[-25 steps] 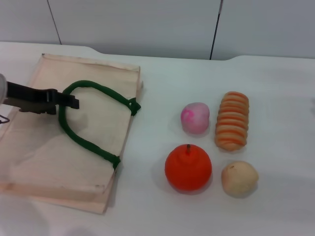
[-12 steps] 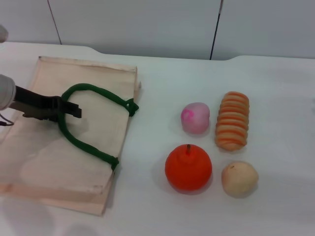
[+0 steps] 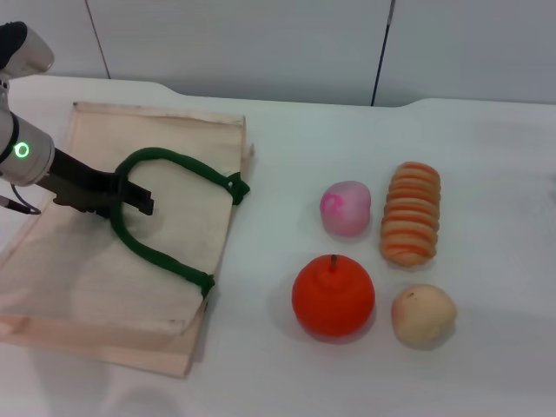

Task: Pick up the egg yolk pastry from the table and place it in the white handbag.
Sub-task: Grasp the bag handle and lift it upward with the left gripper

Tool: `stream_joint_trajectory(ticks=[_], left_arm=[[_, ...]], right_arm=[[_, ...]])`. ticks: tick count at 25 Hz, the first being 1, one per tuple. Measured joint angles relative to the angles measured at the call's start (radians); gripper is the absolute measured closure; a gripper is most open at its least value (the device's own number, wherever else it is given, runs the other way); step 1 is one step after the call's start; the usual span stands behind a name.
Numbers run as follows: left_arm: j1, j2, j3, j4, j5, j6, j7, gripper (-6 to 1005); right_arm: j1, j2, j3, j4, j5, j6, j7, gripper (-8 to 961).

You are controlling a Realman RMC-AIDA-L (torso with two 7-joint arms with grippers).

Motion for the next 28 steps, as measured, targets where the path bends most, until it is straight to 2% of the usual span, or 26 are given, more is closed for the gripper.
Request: stream_joint_trajectory(ticks=[6, 12, 17, 22, 28], left_arm=[[-0.013, 0.01, 0.0, 0.018, 0.037, -0.016, -0.018, 244], [-0.036, 0.025, -0.001, 0.094, 0.128, -0.073, -0.081, 363], [-0.05, 0.026, 0.0, 0.11, 0.194, -0.101, -0.12, 463], [-0.049, 0.026, 0.0, 0.114, 0.202, -0.118, -0.13, 674], [-0.047, 0.024, 0.0, 0.133, 0.196, -0.162, -0.119, 787]], right_arm=[[0.0, 0.002, 0.0, 0.0, 0.0, 0.006, 0.001, 76], [0.003, 0.003, 0.0, 0.0, 0.0, 0.011, 0.002, 75], [0.005, 0.005, 0.0, 0.0, -0.004, 0.038, 0.007, 75], [0.001, 0.005, -0.001, 0.0, -0.006, 0.054, 0.02, 75], [-0.002, 0.005, -0.002, 0.001, -0.008, 0.055, 0.02, 75]])
